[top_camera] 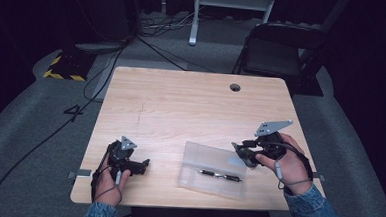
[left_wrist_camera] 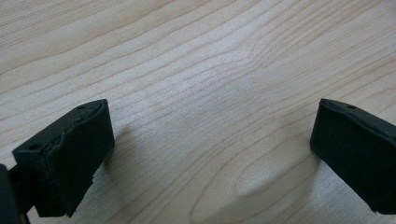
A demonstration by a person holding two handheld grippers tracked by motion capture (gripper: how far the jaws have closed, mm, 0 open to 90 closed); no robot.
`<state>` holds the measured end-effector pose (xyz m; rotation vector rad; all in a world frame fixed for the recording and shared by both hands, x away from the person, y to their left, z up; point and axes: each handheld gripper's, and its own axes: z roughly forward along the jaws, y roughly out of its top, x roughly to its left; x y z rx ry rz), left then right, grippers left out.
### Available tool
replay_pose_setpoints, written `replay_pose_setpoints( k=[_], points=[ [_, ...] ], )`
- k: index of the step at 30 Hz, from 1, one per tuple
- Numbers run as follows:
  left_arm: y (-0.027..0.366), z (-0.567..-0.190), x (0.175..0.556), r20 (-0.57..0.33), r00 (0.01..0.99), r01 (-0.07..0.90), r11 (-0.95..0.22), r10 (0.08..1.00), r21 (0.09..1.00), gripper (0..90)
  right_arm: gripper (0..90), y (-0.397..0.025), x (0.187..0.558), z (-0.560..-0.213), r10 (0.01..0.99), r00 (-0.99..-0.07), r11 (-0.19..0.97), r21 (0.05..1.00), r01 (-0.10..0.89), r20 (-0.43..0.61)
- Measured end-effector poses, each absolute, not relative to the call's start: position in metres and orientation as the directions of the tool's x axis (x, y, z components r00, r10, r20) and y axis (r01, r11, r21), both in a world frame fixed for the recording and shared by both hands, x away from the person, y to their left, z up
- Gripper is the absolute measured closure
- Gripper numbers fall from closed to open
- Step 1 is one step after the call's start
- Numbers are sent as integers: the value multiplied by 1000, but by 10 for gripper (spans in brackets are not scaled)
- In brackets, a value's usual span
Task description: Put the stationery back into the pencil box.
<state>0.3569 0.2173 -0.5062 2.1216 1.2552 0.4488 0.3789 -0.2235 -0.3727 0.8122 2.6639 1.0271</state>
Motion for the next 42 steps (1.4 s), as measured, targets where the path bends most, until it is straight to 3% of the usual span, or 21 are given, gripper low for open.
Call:
replay_pose_setpoints(
  k=[42],
  points=[
    [217,-506,357,-24,489,659,-352,872,665,1,538,-186,362,-420,368,-921,769,515,379,128]
  ],
)
